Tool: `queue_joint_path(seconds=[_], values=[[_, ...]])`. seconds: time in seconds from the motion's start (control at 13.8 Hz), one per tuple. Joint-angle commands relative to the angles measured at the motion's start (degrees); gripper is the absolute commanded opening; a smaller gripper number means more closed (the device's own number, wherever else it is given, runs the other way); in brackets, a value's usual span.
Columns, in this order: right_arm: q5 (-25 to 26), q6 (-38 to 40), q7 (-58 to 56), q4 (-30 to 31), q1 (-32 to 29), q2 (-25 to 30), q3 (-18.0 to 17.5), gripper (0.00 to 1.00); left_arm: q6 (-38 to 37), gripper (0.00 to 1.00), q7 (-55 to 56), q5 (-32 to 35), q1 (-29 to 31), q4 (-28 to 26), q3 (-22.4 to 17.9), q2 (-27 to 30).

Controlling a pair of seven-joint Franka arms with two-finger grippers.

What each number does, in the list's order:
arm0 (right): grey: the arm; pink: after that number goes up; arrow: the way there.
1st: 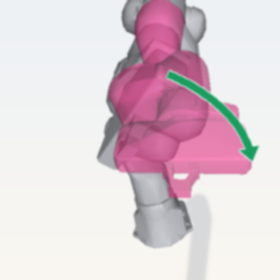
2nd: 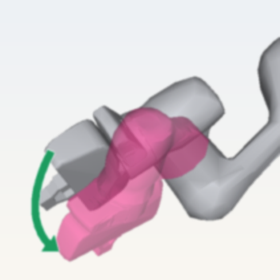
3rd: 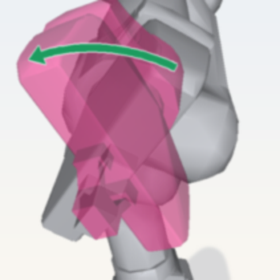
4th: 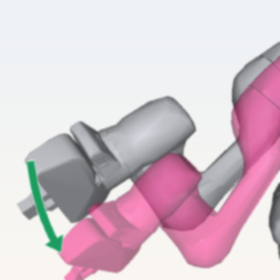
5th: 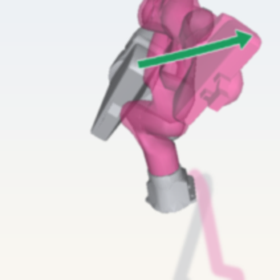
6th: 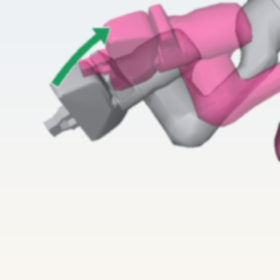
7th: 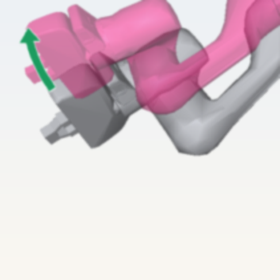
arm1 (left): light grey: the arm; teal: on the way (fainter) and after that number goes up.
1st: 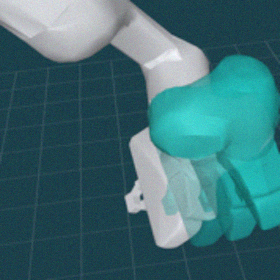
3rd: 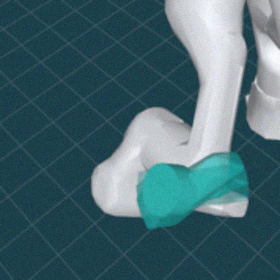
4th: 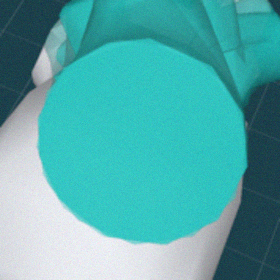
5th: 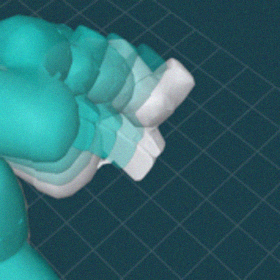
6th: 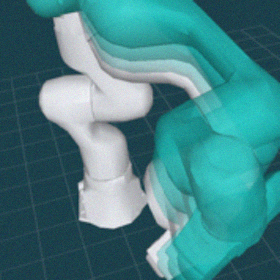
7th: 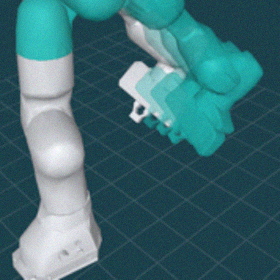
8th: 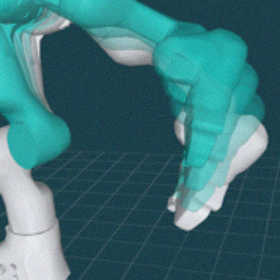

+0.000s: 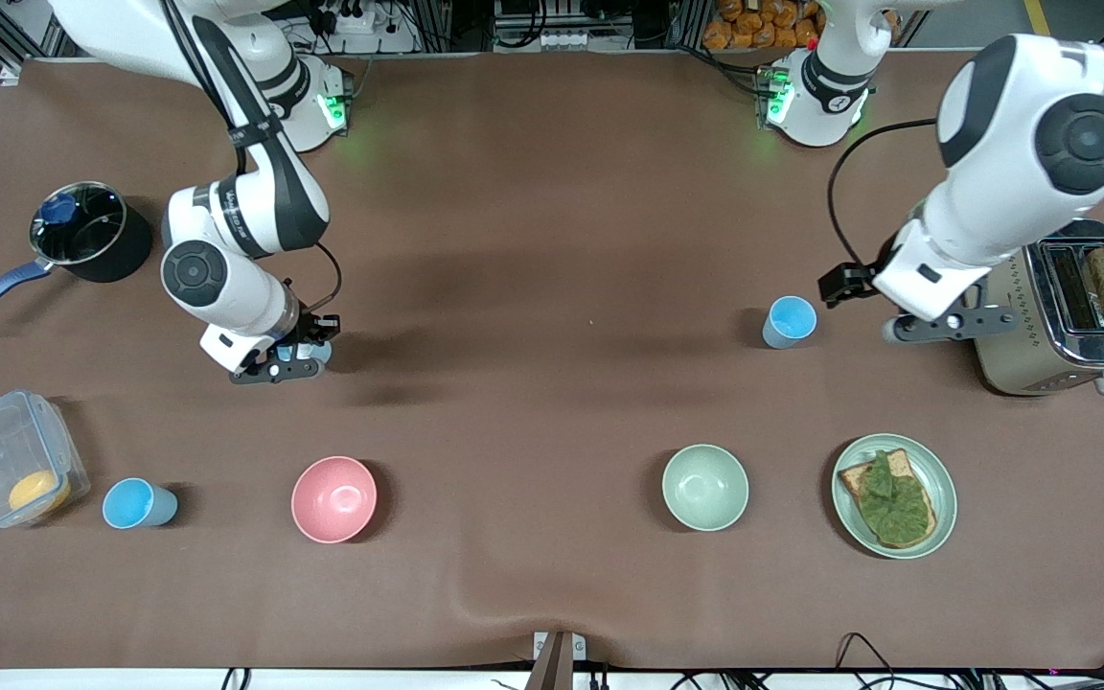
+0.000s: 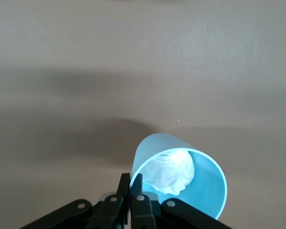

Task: Stack blue cups with both arms
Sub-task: 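Carry the cup with the right gripper while the left gripper grasps another cup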

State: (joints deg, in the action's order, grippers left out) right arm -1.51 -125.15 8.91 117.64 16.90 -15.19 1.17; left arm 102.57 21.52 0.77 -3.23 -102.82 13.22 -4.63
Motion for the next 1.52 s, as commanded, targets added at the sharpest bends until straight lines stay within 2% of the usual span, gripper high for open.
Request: queue_joint_path(seconds=[0.0,0.15,0.44,0.58,0.87,1.02,1.16,1.45], values=[[-0.5,2.1,9.2,-3.8,6.0,-0.3,0.2,0.0,2.0,1.0,2.4,1.2,-0.4,-1.5,0.8,0.3],[-0.6,2.1,19.1,-8.5,11.2,-2.5,0.2,0.0,4.7,1.0,4.1,1.2,-1.0,-3.2,1.0,-0.6],[-0.9,3.9,31.7,-22.3,18.9,-12.1,0.2,0.0,7.9,1.0,3.9,1.5,-0.9,-4.8,1.0,-1.4],[-1.6,4.1,38.4,-26.7,21.8,-15.6,0.2,0.0,11.6,1.0,3.5,1.5,-0.9,-7.7,1.0,-1.3],[-2.5,3.4,39.9,-28.0,26.5,-17.9,0.1,0.0,16.7,1.0,3.4,1.9,-1.1,-12.3,0.9,-2.2],[-5.0,3.5,38.7,-29.8,28.7,-19.9,0.1,0.0,18.0,1.0,3.3,2.0,-1.1,-12.9,1.0,-2.8],[-5.0,3.3,36.5,-29.9,31.6,-21.2,0.0,0.0,20.5,1.0,3.3,2.0,-1.2,-14.3,1.0,-2.9],[-5.3,3.2,37.0,-31.3,33.6,-22.9,0.0,0.0,23.5,1.0,3.5,2.0,-1.3,-16.2,0.9,-4.6]])
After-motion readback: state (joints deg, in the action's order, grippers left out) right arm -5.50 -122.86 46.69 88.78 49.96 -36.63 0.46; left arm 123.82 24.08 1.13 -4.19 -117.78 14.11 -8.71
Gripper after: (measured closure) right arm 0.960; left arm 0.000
